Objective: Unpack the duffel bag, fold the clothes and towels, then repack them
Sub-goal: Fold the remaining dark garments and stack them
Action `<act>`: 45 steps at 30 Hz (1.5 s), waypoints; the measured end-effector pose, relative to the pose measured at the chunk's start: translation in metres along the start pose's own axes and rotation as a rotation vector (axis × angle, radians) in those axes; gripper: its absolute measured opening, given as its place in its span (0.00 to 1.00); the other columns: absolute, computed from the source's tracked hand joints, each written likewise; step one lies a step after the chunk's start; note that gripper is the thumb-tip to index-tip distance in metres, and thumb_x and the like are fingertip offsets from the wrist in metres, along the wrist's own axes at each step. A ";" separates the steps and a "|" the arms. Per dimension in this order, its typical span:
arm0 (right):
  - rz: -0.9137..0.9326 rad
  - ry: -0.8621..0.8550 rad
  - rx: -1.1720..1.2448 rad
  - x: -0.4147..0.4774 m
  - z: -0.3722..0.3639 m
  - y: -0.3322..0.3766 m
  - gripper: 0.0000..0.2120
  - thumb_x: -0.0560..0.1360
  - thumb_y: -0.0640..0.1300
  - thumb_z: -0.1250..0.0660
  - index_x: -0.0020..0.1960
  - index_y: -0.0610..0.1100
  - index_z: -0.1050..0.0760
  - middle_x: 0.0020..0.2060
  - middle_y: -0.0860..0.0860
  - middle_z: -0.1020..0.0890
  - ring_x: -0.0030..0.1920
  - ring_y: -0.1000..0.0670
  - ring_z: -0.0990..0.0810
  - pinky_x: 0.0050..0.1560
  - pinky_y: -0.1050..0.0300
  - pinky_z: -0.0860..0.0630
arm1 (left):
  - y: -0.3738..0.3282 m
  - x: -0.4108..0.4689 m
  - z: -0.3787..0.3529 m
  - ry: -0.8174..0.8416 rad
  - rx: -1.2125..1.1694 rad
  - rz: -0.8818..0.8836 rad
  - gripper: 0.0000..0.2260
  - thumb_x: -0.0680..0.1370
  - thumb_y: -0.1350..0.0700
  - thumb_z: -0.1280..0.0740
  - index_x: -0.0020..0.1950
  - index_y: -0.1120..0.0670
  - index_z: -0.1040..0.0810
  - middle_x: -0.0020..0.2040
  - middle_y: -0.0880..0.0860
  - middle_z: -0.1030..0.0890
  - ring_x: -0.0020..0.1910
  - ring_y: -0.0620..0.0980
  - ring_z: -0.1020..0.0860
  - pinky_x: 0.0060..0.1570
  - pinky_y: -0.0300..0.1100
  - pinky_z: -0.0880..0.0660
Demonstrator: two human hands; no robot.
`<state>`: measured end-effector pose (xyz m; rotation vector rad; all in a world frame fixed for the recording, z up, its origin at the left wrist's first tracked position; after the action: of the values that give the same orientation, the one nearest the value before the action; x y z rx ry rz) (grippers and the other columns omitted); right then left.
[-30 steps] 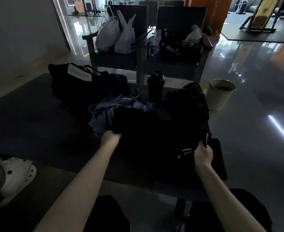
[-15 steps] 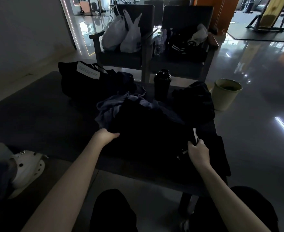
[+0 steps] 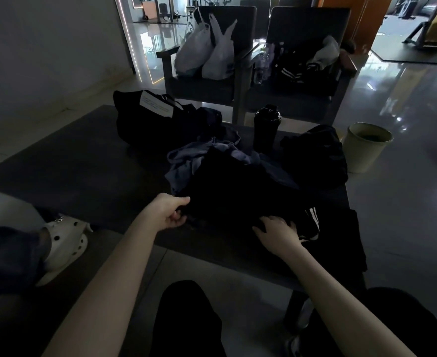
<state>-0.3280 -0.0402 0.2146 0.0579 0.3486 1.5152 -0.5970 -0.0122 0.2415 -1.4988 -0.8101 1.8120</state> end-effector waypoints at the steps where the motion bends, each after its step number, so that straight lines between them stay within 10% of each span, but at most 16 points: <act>1: -0.015 0.018 -0.004 0.000 -0.002 -0.003 0.23 0.79 0.57 0.45 0.70 0.48 0.34 0.68 0.49 0.30 0.70 0.47 0.36 0.72 0.41 0.47 | 0.002 -0.002 0.007 -0.021 0.083 0.017 0.07 0.77 0.59 0.32 0.50 0.61 0.28 0.28 0.52 0.34 0.28 0.45 0.35 0.31 0.41 0.25; 10: -0.012 0.047 -0.086 0.005 -0.009 -0.004 0.23 0.79 0.58 0.45 0.69 0.48 0.32 0.68 0.48 0.30 0.70 0.45 0.36 0.71 0.39 0.47 | 0.039 0.006 0.012 -0.104 0.837 -0.079 0.18 0.75 0.51 0.30 0.57 0.62 0.27 0.48 0.56 0.22 0.43 0.52 0.23 0.41 0.41 0.26; 18: 0.136 -0.040 0.009 0.035 0.010 0.037 0.19 0.78 0.52 0.39 0.66 0.46 0.30 0.64 0.47 0.27 0.65 0.44 0.31 0.63 0.45 0.34 | 0.037 0.027 0.008 -0.188 0.426 -0.227 0.21 0.78 0.51 0.34 0.66 0.60 0.33 0.54 0.53 0.25 0.45 0.49 0.25 0.42 0.43 0.27; 24: 0.229 -0.142 0.219 0.095 0.043 0.082 0.25 0.78 0.47 0.38 0.73 0.42 0.38 0.71 0.46 0.36 0.66 0.42 0.30 0.61 0.50 0.30 | 0.043 0.039 0.005 -0.268 0.650 -0.312 0.12 0.80 0.51 0.38 0.56 0.58 0.25 0.52 0.57 0.21 0.52 0.57 0.22 0.44 0.43 0.30; 29: 0.124 -0.005 0.271 0.149 0.046 0.093 0.27 0.80 0.49 0.42 0.75 0.43 0.45 0.71 0.42 0.35 0.66 0.39 0.30 0.58 0.47 0.29 | 0.050 0.041 0.007 -0.143 0.286 -0.347 0.05 0.80 0.54 0.37 0.45 0.52 0.26 0.42 0.50 0.22 0.45 0.50 0.23 0.46 0.45 0.27; 34: 0.043 -0.149 0.335 0.163 0.051 0.085 0.13 0.77 0.42 0.40 0.58 0.37 0.26 0.53 0.39 0.21 0.54 0.38 0.23 0.43 0.55 0.31 | 0.050 0.036 0.019 -0.190 0.233 -0.397 0.09 0.80 0.57 0.38 0.39 0.54 0.28 0.35 0.50 0.25 0.34 0.46 0.27 0.34 0.38 0.33; 38: -0.002 -0.459 0.508 0.153 0.087 0.076 0.13 0.76 0.38 0.38 0.59 0.36 0.24 0.51 0.39 0.19 0.54 0.39 0.23 0.46 0.57 0.31 | 0.030 0.026 0.030 -0.286 0.252 -0.429 0.11 0.80 0.54 0.37 0.39 0.55 0.27 0.35 0.50 0.25 0.34 0.45 0.27 0.28 0.30 0.34; 45: 0.138 -0.290 0.515 0.118 0.065 0.089 0.22 0.75 0.39 0.36 0.69 0.39 0.33 0.66 0.42 0.30 0.63 0.43 0.28 0.61 0.54 0.31 | 0.042 0.032 0.029 -0.010 0.124 -0.084 0.16 0.74 0.50 0.28 0.55 0.58 0.23 0.47 0.54 0.18 0.45 0.51 0.20 0.38 0.39 0.24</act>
<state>-0.3954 0.0928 0.2763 0.7127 0.4997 1.4936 -0.6342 -0.0143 0.1939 -1.3580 -0.7398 1.7754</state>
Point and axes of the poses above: each hand's wrist, its own x-axis towards the middle knuckle, its own z-axis out of the back of the hand, y = z × x, the point moved 8 cm from there along x, towards the middle knuckle
